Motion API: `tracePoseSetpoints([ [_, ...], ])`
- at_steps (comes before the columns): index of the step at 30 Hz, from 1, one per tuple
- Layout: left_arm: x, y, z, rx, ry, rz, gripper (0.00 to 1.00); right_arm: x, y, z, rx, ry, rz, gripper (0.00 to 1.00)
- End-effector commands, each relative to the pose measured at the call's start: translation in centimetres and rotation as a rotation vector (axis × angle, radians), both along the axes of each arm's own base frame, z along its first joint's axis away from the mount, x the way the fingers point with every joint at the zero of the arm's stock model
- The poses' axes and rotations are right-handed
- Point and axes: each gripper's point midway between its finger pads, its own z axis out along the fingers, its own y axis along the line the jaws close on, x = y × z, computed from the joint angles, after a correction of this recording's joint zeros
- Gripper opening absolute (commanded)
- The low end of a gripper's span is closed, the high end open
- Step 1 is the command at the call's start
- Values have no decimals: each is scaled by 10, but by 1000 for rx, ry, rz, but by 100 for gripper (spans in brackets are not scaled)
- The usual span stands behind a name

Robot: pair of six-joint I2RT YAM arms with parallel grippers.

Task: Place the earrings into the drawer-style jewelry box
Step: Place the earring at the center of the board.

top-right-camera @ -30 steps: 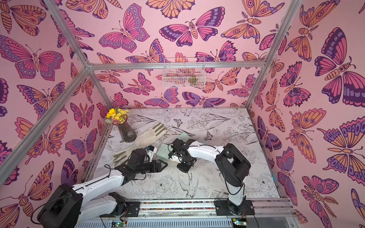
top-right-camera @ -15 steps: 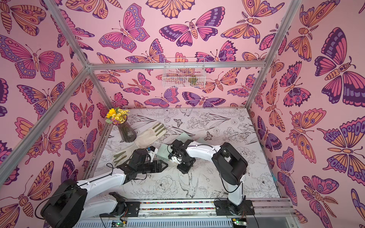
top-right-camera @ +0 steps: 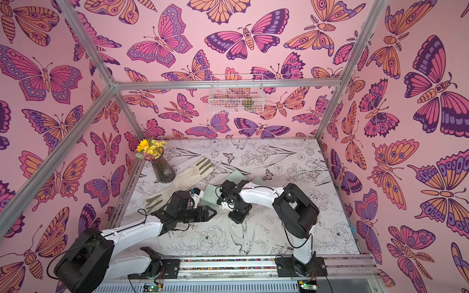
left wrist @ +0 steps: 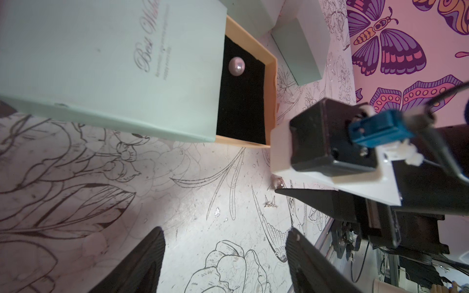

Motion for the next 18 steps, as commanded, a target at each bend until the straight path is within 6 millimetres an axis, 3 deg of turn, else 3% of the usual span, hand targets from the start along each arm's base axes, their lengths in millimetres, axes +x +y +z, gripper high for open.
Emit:
tracePoseSetpoints([
  [1, 2, -4, 5, -16, -13, -17, 77, 1, -6, 8, -13, -37, -11, 35],
  [12, 2, -6, 6, -17, -16, -28, 77, 3, -9, 11, -8, -63, -34, 34],
  [18, 1, -13, 8, -11, -31, -56, 77, 2, -3, 31, 74, -90, -75, 33],
])
